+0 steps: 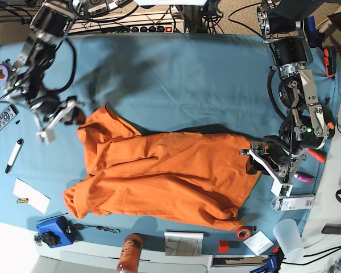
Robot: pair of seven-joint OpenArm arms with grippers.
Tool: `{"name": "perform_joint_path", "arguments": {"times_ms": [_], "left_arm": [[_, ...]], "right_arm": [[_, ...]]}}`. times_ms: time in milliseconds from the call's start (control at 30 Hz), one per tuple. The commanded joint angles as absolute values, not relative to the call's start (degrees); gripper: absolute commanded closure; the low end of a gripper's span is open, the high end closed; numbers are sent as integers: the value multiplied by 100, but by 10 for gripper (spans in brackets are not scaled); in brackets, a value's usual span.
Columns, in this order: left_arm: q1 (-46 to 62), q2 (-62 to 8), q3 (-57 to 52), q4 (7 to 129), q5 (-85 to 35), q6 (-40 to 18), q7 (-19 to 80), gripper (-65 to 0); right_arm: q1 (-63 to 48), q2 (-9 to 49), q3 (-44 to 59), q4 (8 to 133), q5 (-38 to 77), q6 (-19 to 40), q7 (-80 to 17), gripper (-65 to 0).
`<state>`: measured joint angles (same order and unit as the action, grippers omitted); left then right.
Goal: Layout the t-shirt on the table in an organized manner, then fold the t-shirt properly
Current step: 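Release the shirt and move both grippers to its collar edge, then grasp the shirt edge with both grippers and pull it outward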
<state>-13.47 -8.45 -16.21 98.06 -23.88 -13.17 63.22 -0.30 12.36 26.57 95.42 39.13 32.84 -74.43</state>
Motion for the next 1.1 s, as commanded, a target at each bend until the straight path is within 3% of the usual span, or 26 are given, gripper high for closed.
{"name": "perform_joint_path", "arguments": {"times_ms": [0,233,633,733,1067], "left_arm": [[-1435,-875,-1627,9920,-2482,-1365,6241,-287],[-1382,-875,-1627,9920,-2714,-1369,6259,-287],[-1382,-875,-1627,9920,-2797,-1643,6257,-287],[-1382,-875,-1627,9920,-2923,-1662,6259,-287],[-1382,-875,-1627,9920,-2923,-1660,6257,-288]], "right_arm": [[-5,1219,2674,9631,4045,3293,-7240,-233],[-113,676,2668,9625,3376,2974,-6681,-233],[-220,633,2668,9268,2971,2458,-6508,-233],[-185,631,2668,8709,2974,2484,-6077,-233],[-75,585,2668,8318,3481,2829,-6386,-233]]}}
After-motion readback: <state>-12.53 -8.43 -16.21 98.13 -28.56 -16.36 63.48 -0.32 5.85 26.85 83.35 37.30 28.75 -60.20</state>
